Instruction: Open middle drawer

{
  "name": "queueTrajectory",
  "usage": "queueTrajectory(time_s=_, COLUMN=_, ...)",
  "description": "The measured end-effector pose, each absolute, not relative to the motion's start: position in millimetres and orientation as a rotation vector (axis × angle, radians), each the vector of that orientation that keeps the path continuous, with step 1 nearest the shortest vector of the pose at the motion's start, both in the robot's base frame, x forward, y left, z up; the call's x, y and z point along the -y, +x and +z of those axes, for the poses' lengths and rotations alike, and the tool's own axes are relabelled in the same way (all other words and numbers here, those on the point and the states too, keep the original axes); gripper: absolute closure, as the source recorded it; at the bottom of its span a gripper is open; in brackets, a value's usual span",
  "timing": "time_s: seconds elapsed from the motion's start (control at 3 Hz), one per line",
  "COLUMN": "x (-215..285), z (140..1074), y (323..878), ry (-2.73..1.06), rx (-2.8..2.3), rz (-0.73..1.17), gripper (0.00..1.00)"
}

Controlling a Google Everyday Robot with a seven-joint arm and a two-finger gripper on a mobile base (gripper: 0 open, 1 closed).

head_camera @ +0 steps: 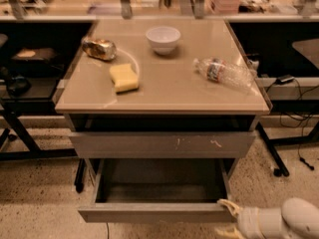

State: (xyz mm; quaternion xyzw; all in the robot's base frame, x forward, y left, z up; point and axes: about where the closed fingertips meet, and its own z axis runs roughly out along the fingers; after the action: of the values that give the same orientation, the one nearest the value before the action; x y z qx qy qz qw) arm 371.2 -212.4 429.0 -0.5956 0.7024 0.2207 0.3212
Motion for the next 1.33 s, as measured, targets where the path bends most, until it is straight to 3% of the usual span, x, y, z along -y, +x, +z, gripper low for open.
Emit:
queueTrajectory(time_s=0.67, x=216, z=435, y=351, ry=-1.562, rx=-1.859, rz=0.580, gripper=1.00)
queueTrajectory(time_s=1.0, x=216, z=435, y=351, ry=-1.562, rx=-1.859, rz=0.580, gripper=0.82)
queueTrajectory(time_s=1.33, x=216, z=435, y=351, ry=-1.562, rx=-1.859, rz=0.580, gripper=0.57)
